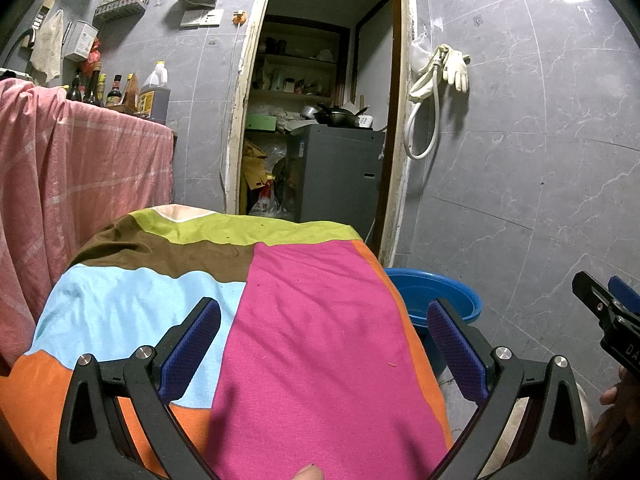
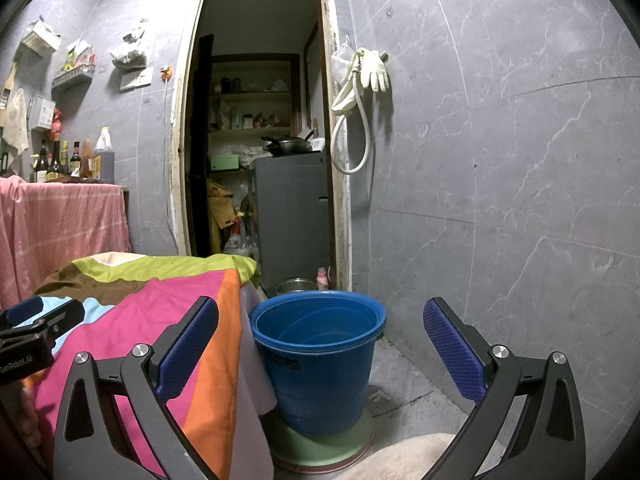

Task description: Collect trash

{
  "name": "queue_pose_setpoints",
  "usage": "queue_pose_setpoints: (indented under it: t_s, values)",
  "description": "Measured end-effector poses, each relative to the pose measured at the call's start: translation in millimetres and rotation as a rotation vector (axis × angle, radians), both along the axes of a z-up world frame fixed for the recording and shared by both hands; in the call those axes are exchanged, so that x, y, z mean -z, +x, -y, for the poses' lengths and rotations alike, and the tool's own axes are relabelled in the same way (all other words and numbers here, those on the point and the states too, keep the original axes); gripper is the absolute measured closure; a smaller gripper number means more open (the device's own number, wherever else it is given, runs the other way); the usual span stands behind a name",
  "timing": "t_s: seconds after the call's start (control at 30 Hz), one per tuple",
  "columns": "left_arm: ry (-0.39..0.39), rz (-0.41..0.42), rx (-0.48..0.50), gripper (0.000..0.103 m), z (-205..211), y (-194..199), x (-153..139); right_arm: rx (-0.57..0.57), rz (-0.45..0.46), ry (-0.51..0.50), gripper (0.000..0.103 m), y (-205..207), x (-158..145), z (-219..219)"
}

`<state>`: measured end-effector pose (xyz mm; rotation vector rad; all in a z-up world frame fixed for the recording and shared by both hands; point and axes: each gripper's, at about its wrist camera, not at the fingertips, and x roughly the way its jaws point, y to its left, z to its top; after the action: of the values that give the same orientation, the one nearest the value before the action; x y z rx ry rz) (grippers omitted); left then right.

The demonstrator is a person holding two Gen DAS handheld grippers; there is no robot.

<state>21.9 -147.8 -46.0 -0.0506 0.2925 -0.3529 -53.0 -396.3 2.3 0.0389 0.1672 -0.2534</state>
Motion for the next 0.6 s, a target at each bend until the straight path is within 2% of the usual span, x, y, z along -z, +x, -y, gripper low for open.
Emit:
queue_pose_setpoints:
  t_s: [0.6]
  values:
    - [0.016,0.003,-0.029,0.002,6.4,-2.1,1.8,-0.001,0.0,0.0,0.0,0.2,-0.6,-0.2]
